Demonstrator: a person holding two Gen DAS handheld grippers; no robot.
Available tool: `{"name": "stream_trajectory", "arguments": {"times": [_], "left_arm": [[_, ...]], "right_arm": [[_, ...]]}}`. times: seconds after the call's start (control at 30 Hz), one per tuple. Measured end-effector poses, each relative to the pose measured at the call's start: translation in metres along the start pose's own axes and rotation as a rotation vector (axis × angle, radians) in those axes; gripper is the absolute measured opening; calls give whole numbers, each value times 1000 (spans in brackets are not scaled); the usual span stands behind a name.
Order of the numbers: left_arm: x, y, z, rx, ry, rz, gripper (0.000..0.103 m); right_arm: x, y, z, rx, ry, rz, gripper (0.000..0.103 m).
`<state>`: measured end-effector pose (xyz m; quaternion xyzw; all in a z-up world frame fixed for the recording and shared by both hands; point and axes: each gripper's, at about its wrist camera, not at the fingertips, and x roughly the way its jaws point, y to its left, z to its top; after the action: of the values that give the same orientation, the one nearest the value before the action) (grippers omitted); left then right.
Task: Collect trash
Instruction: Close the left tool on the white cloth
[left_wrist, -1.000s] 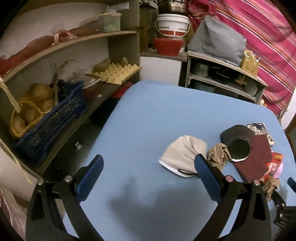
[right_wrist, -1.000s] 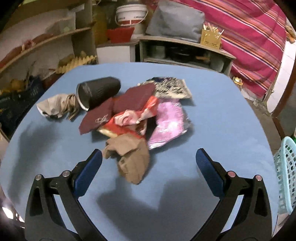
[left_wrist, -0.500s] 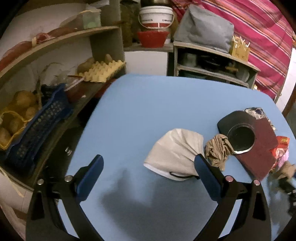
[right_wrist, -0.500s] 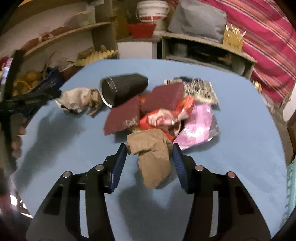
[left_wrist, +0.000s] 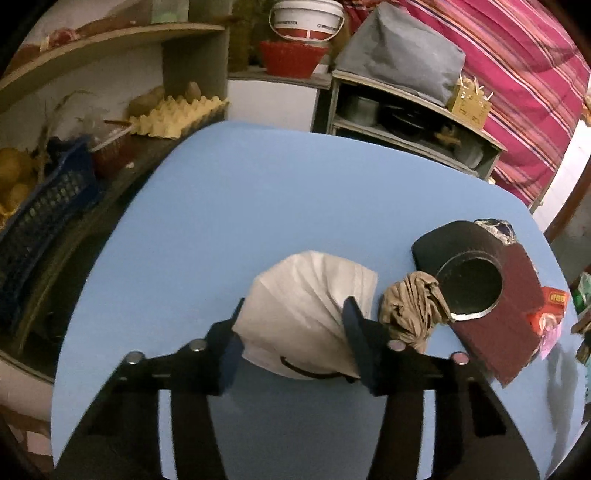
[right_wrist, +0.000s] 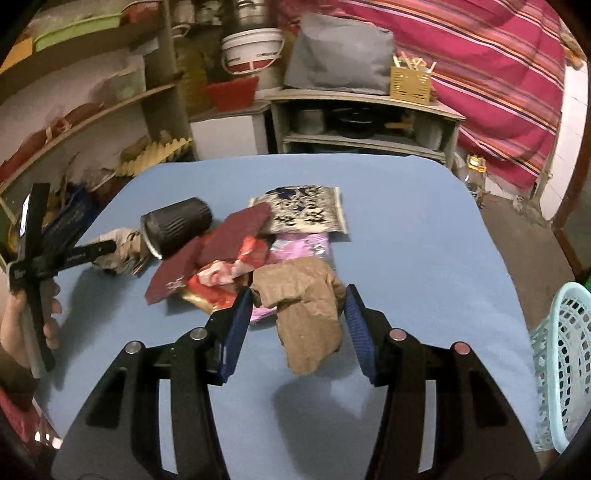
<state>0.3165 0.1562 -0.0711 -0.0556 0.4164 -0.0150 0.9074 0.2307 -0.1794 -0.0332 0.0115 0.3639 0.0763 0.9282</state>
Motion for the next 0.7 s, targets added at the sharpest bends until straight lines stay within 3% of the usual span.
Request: {"name": "stream_trajectory", "arguments": {"times": [0.13,0.33,0.5,0.7], "left_arm": [[-6,-2,0,17,-2,10,15],[-28,-2,2,36,-36,79,10],[-48,-9,7,42,-76,91,9],[-89,-46,14,101,-196,122,9]], "right_arm": [[-6,-13,2,36,-14,-5,51],[-20,-35,3,59,-45,-39,51],[-34,-61,1,93,-66,-55,51],[-55,-89,0,126,-103,-90,51]]}}
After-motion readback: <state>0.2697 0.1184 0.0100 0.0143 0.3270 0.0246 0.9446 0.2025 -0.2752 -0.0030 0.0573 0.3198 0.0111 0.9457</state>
